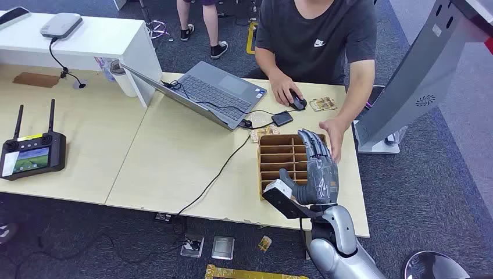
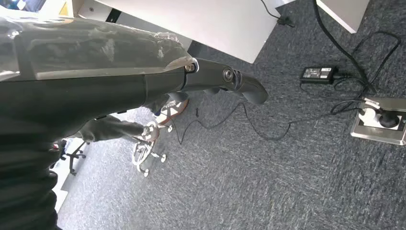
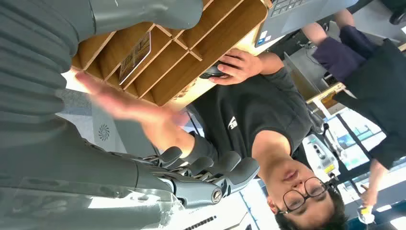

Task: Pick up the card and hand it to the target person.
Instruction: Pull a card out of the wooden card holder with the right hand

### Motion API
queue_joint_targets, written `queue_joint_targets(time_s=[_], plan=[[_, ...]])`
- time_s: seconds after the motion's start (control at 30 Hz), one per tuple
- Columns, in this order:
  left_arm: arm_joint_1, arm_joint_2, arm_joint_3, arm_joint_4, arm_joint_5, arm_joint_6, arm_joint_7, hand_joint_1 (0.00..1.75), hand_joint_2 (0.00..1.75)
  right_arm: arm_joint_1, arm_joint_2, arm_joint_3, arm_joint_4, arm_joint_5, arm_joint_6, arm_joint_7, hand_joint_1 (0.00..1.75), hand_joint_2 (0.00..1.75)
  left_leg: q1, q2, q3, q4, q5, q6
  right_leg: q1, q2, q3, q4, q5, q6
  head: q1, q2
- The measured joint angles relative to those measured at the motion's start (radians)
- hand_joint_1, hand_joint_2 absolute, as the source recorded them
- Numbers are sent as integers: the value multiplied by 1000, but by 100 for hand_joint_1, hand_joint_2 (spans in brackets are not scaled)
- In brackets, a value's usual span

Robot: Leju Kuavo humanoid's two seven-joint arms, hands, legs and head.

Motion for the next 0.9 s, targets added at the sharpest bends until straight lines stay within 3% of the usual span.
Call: queue_joint_targets(time_s=[0.2, 0.4, 0.9], plan=[[-1, 0, 0, 0, 0, 2, 0, 0, 175, -23, 6, 5, 45, -22, -3, -31, 42, 175, 0, 0, 0, 0, 0, 0, 0, 0, 0, 0, 0, 0, 0, 0], [-1, -2, 0, 0, 3, 11, 0, 0, 175, -83, 39, 17, 188, -86, -33, -102, 39, 175, 0, 0, 0, 0, 0, 0, 0, 0, 0, 0, 0, 0, 0, 0], [-3, -2, 0, 0, 5, 10, 0, 0, 175, -127, 77, 34, 363, -105, -55, -128, 48, 175, 0, 0, 0, 0, 0, 0, 0, 0, 0, 0, 0, 0, 0, 0]])
